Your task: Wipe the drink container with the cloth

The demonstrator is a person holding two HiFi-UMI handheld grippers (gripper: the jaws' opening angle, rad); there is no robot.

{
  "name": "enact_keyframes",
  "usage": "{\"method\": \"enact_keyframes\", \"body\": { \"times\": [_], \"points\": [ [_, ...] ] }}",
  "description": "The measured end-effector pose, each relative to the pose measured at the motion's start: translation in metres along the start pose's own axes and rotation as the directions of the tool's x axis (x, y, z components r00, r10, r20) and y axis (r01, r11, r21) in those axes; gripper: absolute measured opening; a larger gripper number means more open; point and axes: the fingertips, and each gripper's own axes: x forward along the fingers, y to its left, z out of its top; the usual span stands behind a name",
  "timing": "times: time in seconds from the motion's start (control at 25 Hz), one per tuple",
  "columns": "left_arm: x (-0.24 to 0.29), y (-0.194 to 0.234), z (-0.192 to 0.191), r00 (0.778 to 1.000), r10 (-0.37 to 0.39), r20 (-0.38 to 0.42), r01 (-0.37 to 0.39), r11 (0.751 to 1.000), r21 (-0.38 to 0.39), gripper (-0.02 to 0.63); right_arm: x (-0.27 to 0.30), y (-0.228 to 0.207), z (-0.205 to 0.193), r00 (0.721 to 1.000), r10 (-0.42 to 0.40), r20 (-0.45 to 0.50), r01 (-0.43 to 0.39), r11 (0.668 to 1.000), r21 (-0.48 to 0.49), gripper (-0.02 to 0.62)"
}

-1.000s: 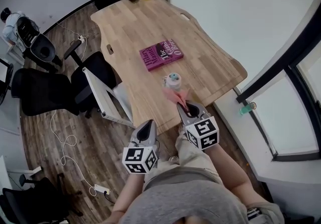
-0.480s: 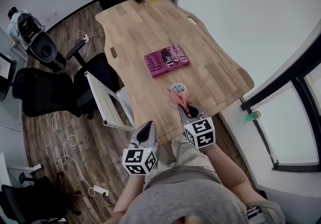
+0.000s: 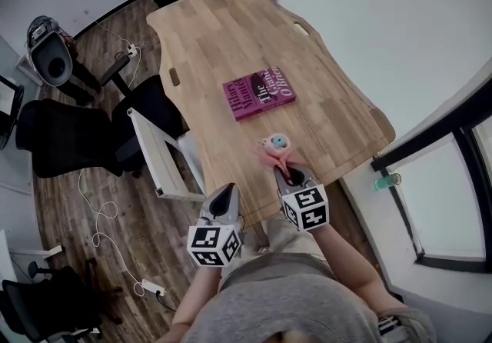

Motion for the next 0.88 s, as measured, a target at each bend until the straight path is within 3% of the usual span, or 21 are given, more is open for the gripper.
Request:
{"method": "enact_keyframes", "body": {
  "times": [0.88],
  "points": [
    [0.006, 0.01, -0.012, 0.999, 0.018, -0.037, -0.018, 1.0, -0.01, 0.002, 0.034, -0.008, -0.065, 0.987, 0.012, -0.161, -0.009, 1.0, 0.015, 0.028]
  ]
}}
